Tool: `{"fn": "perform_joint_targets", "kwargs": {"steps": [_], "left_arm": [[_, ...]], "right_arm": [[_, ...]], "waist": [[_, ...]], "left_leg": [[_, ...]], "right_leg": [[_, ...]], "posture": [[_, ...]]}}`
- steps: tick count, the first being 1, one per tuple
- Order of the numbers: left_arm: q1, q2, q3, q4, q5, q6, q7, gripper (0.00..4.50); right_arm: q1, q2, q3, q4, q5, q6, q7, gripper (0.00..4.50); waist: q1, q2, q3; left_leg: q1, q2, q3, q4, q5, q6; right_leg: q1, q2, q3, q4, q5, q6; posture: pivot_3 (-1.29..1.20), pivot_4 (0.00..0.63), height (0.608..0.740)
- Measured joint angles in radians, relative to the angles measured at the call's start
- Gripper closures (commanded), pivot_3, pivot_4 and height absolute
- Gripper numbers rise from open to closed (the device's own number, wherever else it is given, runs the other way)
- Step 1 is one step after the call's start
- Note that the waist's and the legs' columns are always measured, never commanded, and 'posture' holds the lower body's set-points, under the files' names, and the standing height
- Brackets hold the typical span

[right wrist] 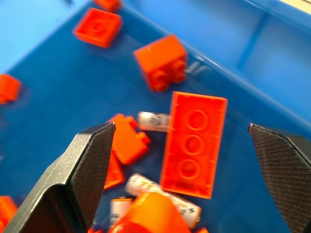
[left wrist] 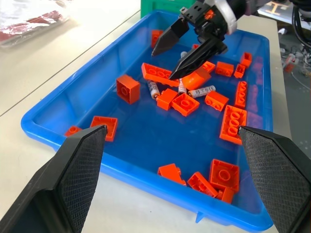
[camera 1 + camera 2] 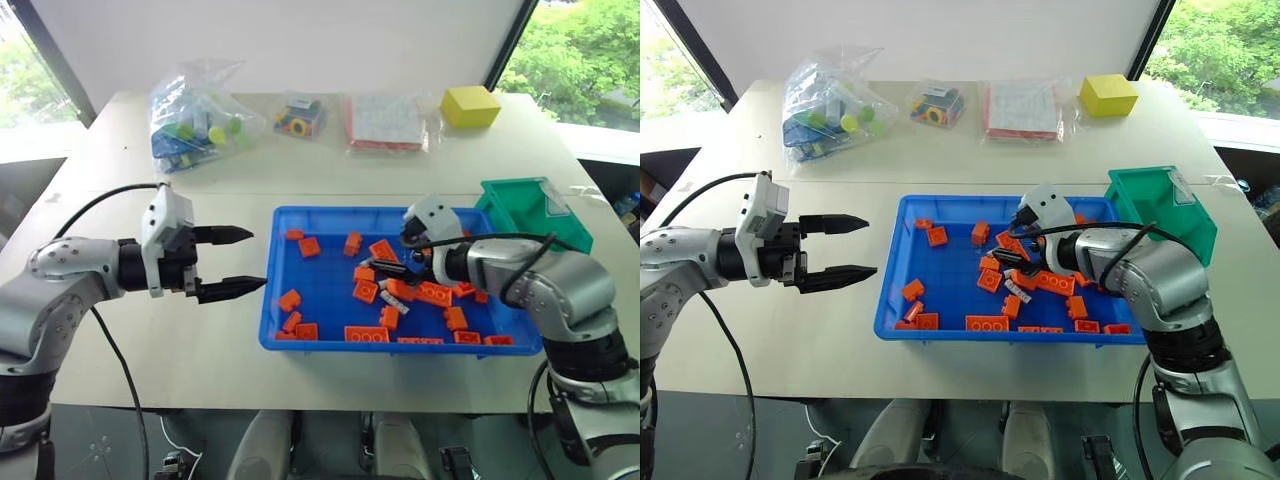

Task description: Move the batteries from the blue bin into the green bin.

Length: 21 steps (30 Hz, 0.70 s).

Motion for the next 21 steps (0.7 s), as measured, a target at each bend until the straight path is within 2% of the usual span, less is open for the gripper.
{"fn": "perform_joint_targets", "kwargs": {"steps": [12, 15, 18, 19, 21], "left_arm": [[-0.016, -0.013, 0.001, -0.005, -0.001, 0.000, 0.025, 0.00], [-0.021, -0.013, 0.001, -0.002, -0.001, 0.000, 0.027, 0.00], [-0.023, -0.014, 0.001, 0.001, 0.000, 0.000, 0.028, 0.00], [-0.024, -0.015, 0.001, 0.004, 0.000, 0.000, 0.028, 0.00], [-0.024, -0.020, 0.001, 0.008, 0.000, 0.000, 0.030, 0.00]], "right_arm": [[-0.054, 0.057, 0.095, 0.153, -0.124, -0.088, 0.027, 0.00], [-0.058, 0.064, 0.097, 0.164, -0.138, -0.101, 0.040, 1.29], [-0.058, 0.070, 0.097, 0.164, -0.145, -0.102, 0.049, 2.88], [-0.059, 0.071, 0.097, 0.162, -0.145, -0.100, 0.051, 3.24], [-0.068, 0.074, 0.095, 0.159, -0.145, -0.089, 0.054, 3.24]], "waist": [[-0.026, 0.000, 0.000], [-0.027, 0.000, 0.000], [-0.027, 0.000, 0.000], [-0.027, 0.000, 0.000], [-0.027, 0.000, 0.000]], "left_leg": [[0.003, 0.000, 0.000, 0.000, 0.001, -0.001], [0.003, 0.000, 0.000, 0.000, 0.001, -0.001], [0.003, 0.000, 0.000, 0.000, 0.001, -0.001], [0.003, 0.000, 0.000, 0.000, 0.001, -0.001], [0.003, 0.000, 0.000, 0.000, 0.001, -0.001]], "right_leg": [[0.001, 0.000, 0.000, 0.002, 0.000, 0.000], [0.001, 0.000, 0.000, 0.003, 0.000, 0.000], [0.001, 0.000, 0.000, 0.003, 0.000, 0.000], [0.001, 0.000, 0.000, 0.003, 0.000, 0.000], [0.001, 0.000, 0.000, 0.003, 0.000, 0.000]], "posture": [[0.00, 0.150, 0.692], [0.00, 0.150, 0.692], [0.00, 0.150, 0.692], [0.00, 0.150, 0.692], [0.00, 0.150, 0.692]]}}
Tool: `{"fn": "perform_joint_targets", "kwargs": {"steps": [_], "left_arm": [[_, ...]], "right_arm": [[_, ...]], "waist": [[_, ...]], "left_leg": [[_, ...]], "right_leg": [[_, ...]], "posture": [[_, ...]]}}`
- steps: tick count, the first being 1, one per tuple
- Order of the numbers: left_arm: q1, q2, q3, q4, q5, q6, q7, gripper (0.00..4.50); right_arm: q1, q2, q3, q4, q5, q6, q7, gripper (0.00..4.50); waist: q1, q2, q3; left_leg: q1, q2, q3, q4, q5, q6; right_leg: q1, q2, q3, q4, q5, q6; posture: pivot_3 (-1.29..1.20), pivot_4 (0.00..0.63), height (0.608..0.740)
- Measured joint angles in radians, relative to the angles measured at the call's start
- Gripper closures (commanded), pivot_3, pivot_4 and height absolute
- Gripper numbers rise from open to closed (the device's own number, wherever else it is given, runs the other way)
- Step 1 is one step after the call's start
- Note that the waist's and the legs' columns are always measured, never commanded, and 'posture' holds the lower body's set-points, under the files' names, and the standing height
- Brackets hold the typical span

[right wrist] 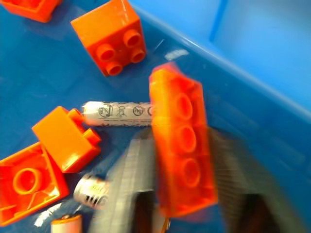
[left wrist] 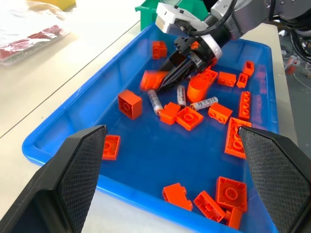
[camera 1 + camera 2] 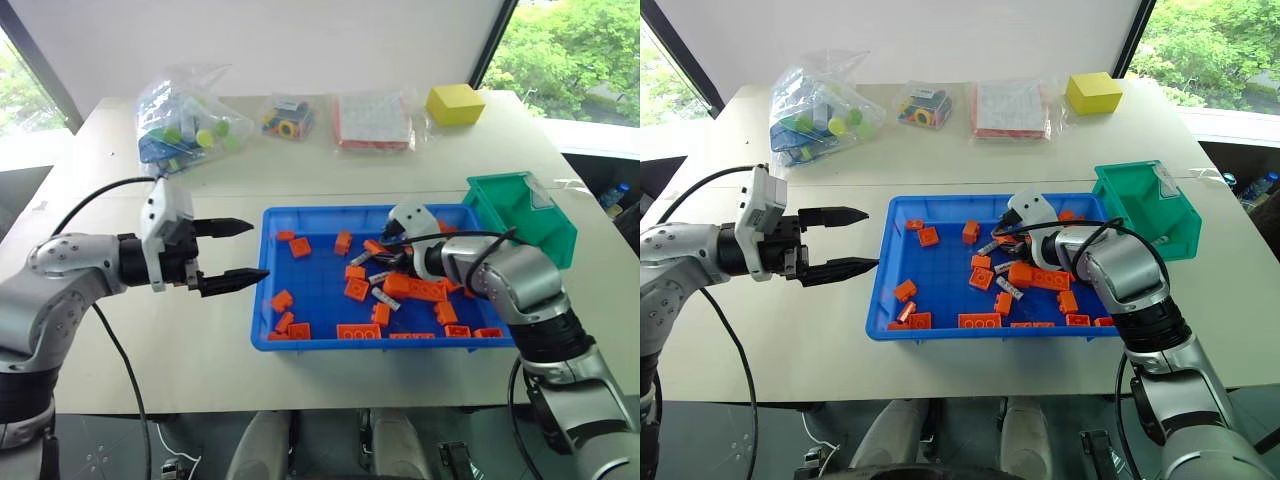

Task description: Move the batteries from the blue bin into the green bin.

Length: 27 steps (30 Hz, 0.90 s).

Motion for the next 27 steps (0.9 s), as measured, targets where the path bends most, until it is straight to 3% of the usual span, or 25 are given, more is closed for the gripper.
{"fn": "perform_joint_targets", "kwargs": {"steps": [10, 14, 16, 21, 27], "left_arm": [[-0.019, -0.014, -0.001, 0.009, 0.004, -0.002, 0.007, 0.00], [-0.028, -0.021, -0.002, 0.009, 0.005, -0.003, 0.012, 0.00], [-0.028, -0.021, -0.002, 0.009, 0.005, -0.004, 0.016, 0.00], [-0.028, -0.020, -0.001, 0.009, 0.004, -0.004, 0.017, 0.00], [-0.044, -0.033, -0.003, 0.010, 0.004, -0.006, 0.025, 0.00]], "right_arm": [[-0.103, 0.098, -0.007, -0.010, -0.010, -0.018, 0.003, 3.24], [-0.139, 0.154, 0.070, -0.009, -0.029, -0.068, 0.026, 3.24], [-0.141, 0.127, 0.117, -0.012, -0.056, -0.125, 0.067, 3.24], [-0.141, -0.077, 0.196, -0.007, -0.127, -0.322, 0.276, 3.24], [-0.201, -0.152, 0.240, 0.198, -0.221, -0.661, 0.561, 3.24]], "waist": [[-0.006, 0.000, 0.000], [-0.017, 0.000, 0.000], [-0.017, 0.000, 0.000], [-0.019, 0.000, 0.000], [-0.028, -0.001, 0.000]], "left_leg": [[0.001, 0.000, 0.000, 0.000, 0.000, 0.000], [0.001, 0.000, -0.001, 0.000, 0.001, -0.001], [0.001, -0.001, -0.001, 0.000, 0.001, -0.001], [0.001, -0.001, -0.001, 0.000, 0.001, -0.001], [0.003, 0.001, 0.000, -0.001, 0.001, -0.001]], "right_leg": [[0.000, 0.001, 0.000, 0.001, 0.000, 0.000], [0.000, 0.000, 0.000, 0.001, 0.000, 0.000], [0.001, 0.000, 0.000, 0.001, 0.000, 0.000], [0.001, 0.000, 0.000, 0.000, 0.000, 0.001], [0.001, 0.001, 0.000, 0.001, 0.000, 0.001]], "posture": [[0.00, 0.150, 0.692], [0.00, 0.150, 0.692], [0.00, 0.150, 0.692], [0.00, 0.150, 0.692], [0.00, 0.150, 0.692]]}}
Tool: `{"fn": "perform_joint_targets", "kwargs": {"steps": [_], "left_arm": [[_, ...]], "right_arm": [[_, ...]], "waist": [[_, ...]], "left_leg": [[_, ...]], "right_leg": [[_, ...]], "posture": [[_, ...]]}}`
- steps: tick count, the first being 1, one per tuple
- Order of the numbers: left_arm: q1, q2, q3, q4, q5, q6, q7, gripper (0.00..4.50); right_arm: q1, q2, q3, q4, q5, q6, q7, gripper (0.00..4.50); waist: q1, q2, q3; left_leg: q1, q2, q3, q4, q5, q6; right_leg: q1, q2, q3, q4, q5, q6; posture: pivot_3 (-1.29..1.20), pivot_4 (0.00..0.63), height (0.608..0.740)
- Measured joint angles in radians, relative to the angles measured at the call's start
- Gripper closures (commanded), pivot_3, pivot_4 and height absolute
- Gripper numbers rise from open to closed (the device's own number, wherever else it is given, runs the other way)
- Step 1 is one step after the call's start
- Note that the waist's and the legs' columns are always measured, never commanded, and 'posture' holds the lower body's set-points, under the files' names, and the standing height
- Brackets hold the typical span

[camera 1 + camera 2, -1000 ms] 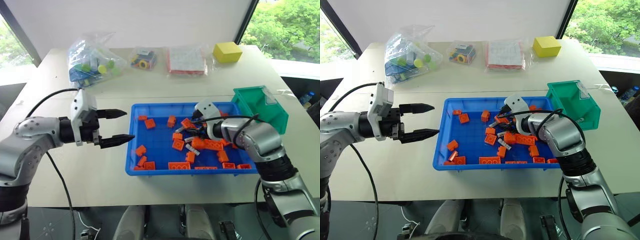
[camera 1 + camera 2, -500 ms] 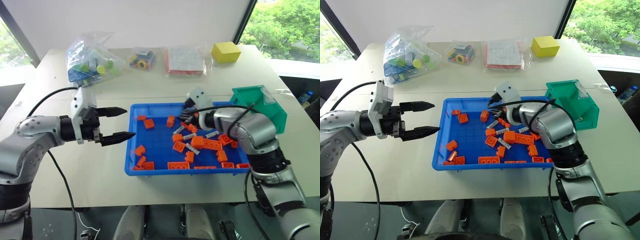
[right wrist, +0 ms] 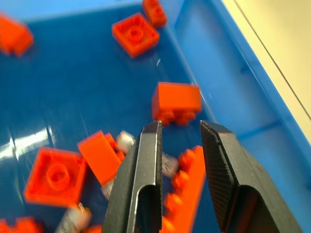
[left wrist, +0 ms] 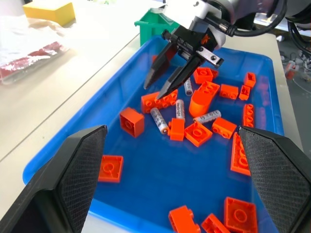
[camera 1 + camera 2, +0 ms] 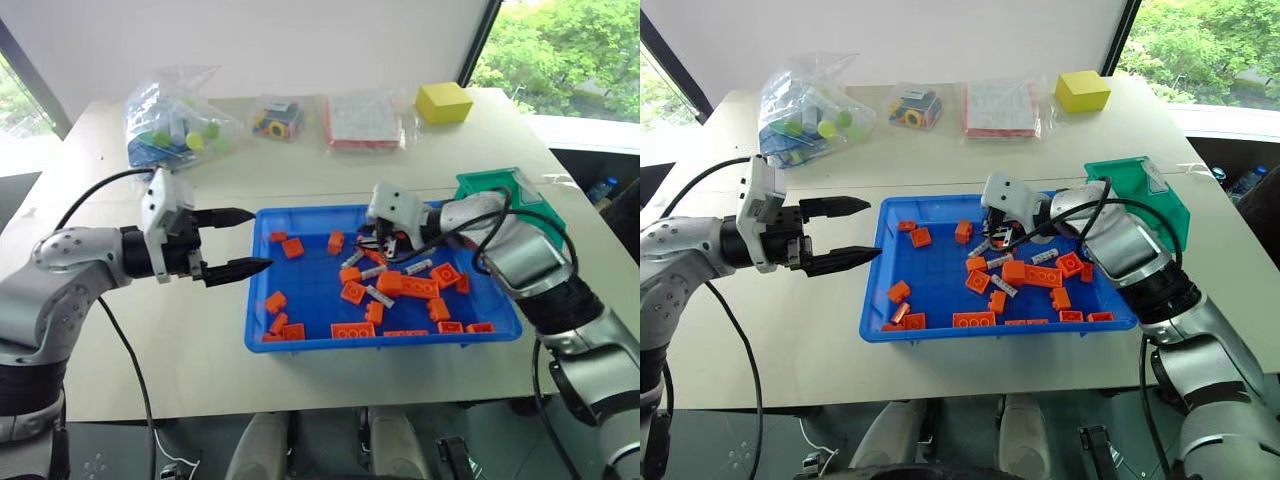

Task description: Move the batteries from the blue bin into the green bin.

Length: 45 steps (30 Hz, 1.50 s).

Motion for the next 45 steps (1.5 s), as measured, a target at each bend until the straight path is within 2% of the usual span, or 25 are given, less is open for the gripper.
{"fn": "perform_joint_targets", "kwargs": {"steps": [4, 11, 17, 20, 24, 25, 35, 37, 40, 43, 45], "left_arm": [[-0.007, -0.003, -0.001, 0.001, 0.003, -0.002, 0.008, 0.00], [0.002, -0.004, 0.002, -0.003, 0.005, -0.003, 0.021, 0.00], [0.018, -0.003, 0.006, -0.018, -0.003, -0.002, 0.037, 0.00], [0.020, -0.003, 0.010, -0.024, -0.006, 0.000, 0.049, 0.00], [0.021, -0.003, 0.014, -0.032, -0.019, 0.013, 0.060, 0.00], [0.023, -0.002, 0.017, -0.033, -0.021, 0.014, 0.060, 0.00], [0.023, -0.001, 0.024, -0.033, -0.023, 0.014, 0.062, 0.00], [0.023, -0.001, 0.024, -0.033, -0.023, 0.014, 0.064, 0.00], [0.023, 0.000, 0.024, -0.034, -0.024, 0.014, 0.066, 0.00], [0.028, 0.001, 0.026, -0.039, -0.024, 0.014, 0.065, 0.00], [0.040, 0.002, 0.032, -0.041, -0.024, 0.014, 0.063, 0.00]], "right_arm": [[-0.061, 0.014, 0.023, 0.149, -0.073, -0.229, 0.136, 3.24], [-0.066, 0.051, 0.051, 0.311, -0.138, -0.581, 0.329, 3.24], [-0.083, 0.092, 0.052, 0.426, -0.199, -0.762, 0.389, 3.24], [-0.116, 0.125, 0.052, 0.492, -0.224, -0.798, 0.393, 2.42], [-0.163, 0.152, 0.044, 0.553, -0.240, -0.810, 0.390, 0.37], [-0.170, 0.153, 0.042, 0.566, -0.242, -0.819, 0.390, 0.04], [-0.241, 0.177, 0.034, 0.764, -0.311, -0.953, 0.330, 0.04], [-0.250, 0.176, 0.023, 0.773, -0.314, -0.947, 0.336, 0.04], [-0.225, 0.160, -0.031, 0.647, -0.258, -0.792, 0.380, 0.04], [-0.159, 0.126, -0.095, 0.395, -0.196, -0.529, 0.375, 0.04], [-0.078, 0.092, -0.141, 0.155, -0.152, -0.241, 0.343, 0.04]], "waist": [[0.003, 0.000, 0.000], [0.006, -0.001, 0.001], [0.004, -0.001, 0.001], [0.004, -0.001, 0.001], [0.005, -0.001, 0.001], [0.007, -0.001, 0.001], [0.002, -0.001, 0.001], [0.002, -0.001, 0.001], [0.003, 0.000, 0.001], [0.008, 0.000, 0.001], [0.012, 0.000, 0.001]], "left_leg": [[0.000, -0.001, 0.000, 0.000, 0.001, -0.001], [0.000, -0.001, -0.001, 0.000, 0.002, -0.004], [0.000, -0.001, -0.002, 0.000, 0.003, -0.005], [0.000, -0.001, -0.002, 0.000, 0.003, -0.005], [0.000, -0.001, -0.002, 0.000, 0.003, -0.005], [0.000, -0.001, -0.002, 0.000, 0.003, -0.005], [0.000, -0.001, -0.002, -0.001, 0.003, -0.006], [0.000, -0.001, -0.002, -0.001, 0.003, -0.006], [0.000, -0.001, -0.002, -0.001, 0.003, -0.006], [0.000, -0.001, -0.003, -0.002, 0.003, -0.006], [0.000, -0.001, -0.003, -0.002, 0.003, -0.006]], "right_leg": [[0.000, -0.001, 0.000, 0.000, 0.000, 0.000], [0.001, -0.001, 0.000, 0.000, 0.000, 0.000], [0.000, 0.000, 0.000, 0.001, 0.000, 0.000], [0.000, 0.000, 0.001, 0.001, 0.000, 0.000], [0.000, 0.000, 0.001, 0.001, 0.000, 0.000], [0.000, 0.000, 0.001, 0.001, 0.000, 0.000], [0.000, 0.000, 0.001, 0.001, 0.000, 0.000], [0.000, 0.000, 0.001, 0.001, 0.000, 0.000], [-0.001, 0.000, 0.001, 0.002, 0.000, 0.000], [-0.001, 0.000, 0.001, 0.002, 0.000, 0.000], [-0.001, -0.001, 0.001, 0.002, 0.000, 0.000]], "posture": [[0.00, 0.150, 0.692], [0.00, 0.150, 0.692], [0.00, 0.150, 0.692], [0.00, 0.150, 0.692], [0.00, 0.150, 0.692], [0.00, 0.150, 0.692], [0.00, 0.150, 0.692], [0.00, 0.150, 0.692], [0.00, 0.150, 0.692], [0.00, 0.150, 0.692], [0.00, 0.150, 0.692]]}}
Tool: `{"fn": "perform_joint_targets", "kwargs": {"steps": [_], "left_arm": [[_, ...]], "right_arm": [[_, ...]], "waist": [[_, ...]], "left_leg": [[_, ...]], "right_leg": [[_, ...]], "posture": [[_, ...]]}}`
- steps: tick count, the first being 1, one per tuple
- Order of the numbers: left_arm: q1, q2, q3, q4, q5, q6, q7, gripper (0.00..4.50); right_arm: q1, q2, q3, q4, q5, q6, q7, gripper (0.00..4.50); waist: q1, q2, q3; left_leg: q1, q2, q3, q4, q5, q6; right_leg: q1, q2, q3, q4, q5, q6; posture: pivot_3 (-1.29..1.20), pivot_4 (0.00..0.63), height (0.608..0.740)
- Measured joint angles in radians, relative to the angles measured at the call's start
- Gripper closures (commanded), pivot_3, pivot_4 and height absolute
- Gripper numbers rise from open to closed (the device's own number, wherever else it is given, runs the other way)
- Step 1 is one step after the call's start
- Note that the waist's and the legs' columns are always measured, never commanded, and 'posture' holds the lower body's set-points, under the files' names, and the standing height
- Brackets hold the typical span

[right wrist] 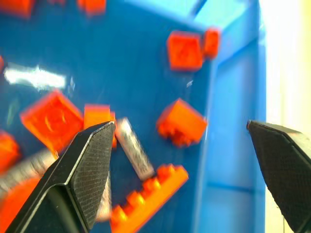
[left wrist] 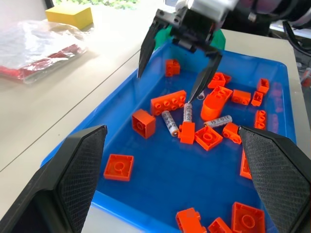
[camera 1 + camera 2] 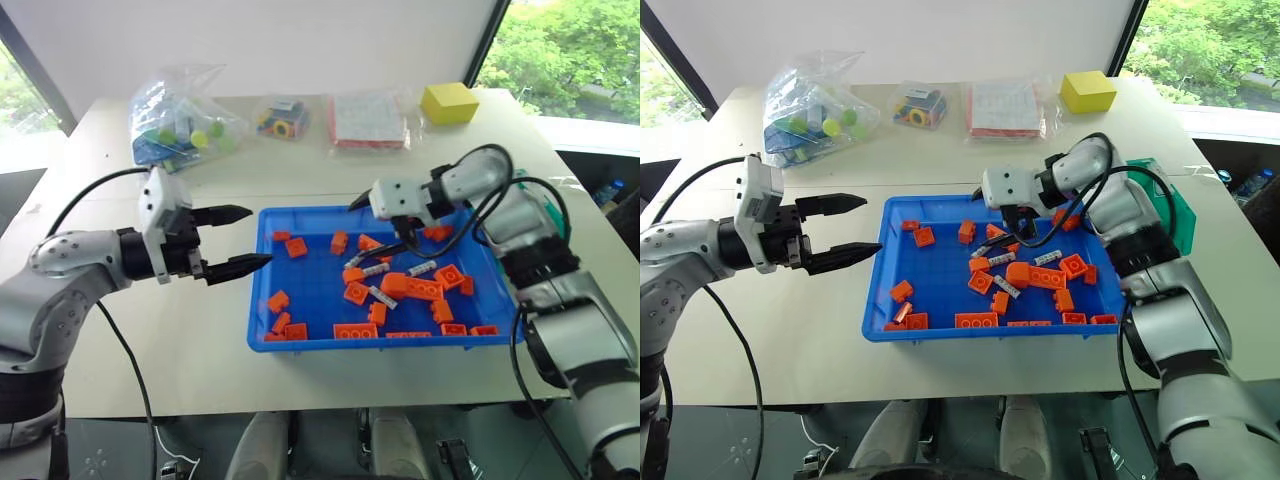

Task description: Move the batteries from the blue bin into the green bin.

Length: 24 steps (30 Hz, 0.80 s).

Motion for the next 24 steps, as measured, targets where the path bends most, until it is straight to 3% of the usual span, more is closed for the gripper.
{"fn": "perform_joint_targets", "kwargs": {"steps": [5, 7, 12, 16, 24], "left_arm": [[0.004, -0.001, -0.003, 0.000, 0.000, 0.000, -0.007, 0.00], [0.001, -0.002, -0.011, 0.002, 0.000, -0.001, -0.012, 0.00], [-0.039, -0.004, -0.036, 0.033, 0.006, -0.006, -0.036, 0.00], [-0.070, -0.007, -0.072, 0.063, 0.022, -0.016, -0.060, 0.00], [-0.114, -0.019, -0.102, 0.103, 0.043, -0.024, -0.087, 0.00]], "right_arm": [[0.128, -0.053, -0.098, -0.457, 0.139, 0.694, -0.113, 0.04], [0.185, -0.084, -0.134, -0.597, 0.192, 0.890, -0.155, 0.04], [0.309, -0.062, -0.222, -0.787, 0.300, 1.234, -0.277, 2.43], [0.350, -0.009, -0.283, -0.828, 0.361, 1.340, -0.384, 4.40], [0.423, 0.008, -0.289, -0.792, 0.385, 1.343, -0.566, 4.40]], "waist": [[0.001, 0.000, 0.000], [0.003, 0.000, 0.000], [0.010, 0.000, 0.000], [0.020, -0.001, 0.000], [0.021, -0.001, 0.000]], "left_leg": [[0.000, 0.000, 0.000, 0.000, 0.000, 0.000], [0.000, 0.000, 0.000, 0.000, 0.000, 0.000], [0.000, 0.001, 0.002, 0.000, 0.000, 0.000], [0.000, 0.001, 0.002, 0.000, 0.000, 0.000], [0.000, 0.000, 0.002, 0.001, 0.000, 0.001]], "right_leg": [[0.000, 0.000, 0.000, 0.000, 0.000, 0.000], [0.000, 0.000, 0.000, -0.001, 0.000, 0.000], [0.000, -0.001, 0.000, -0.001, 0.000, 0.000], [0.000, -0.001, 0.000, -0.001, 0.000, 0.000], [0.001, 0.000, 0.000, -0.002, 0.000, 0.000]], "posture": [[0.00, 0.150, 0.692], [0.00, 0.150, 0.692], [0.00, 0.150, 0.692], [0.00, 0.150, 0.692], [0.00, 0.150, 0.692]]}}
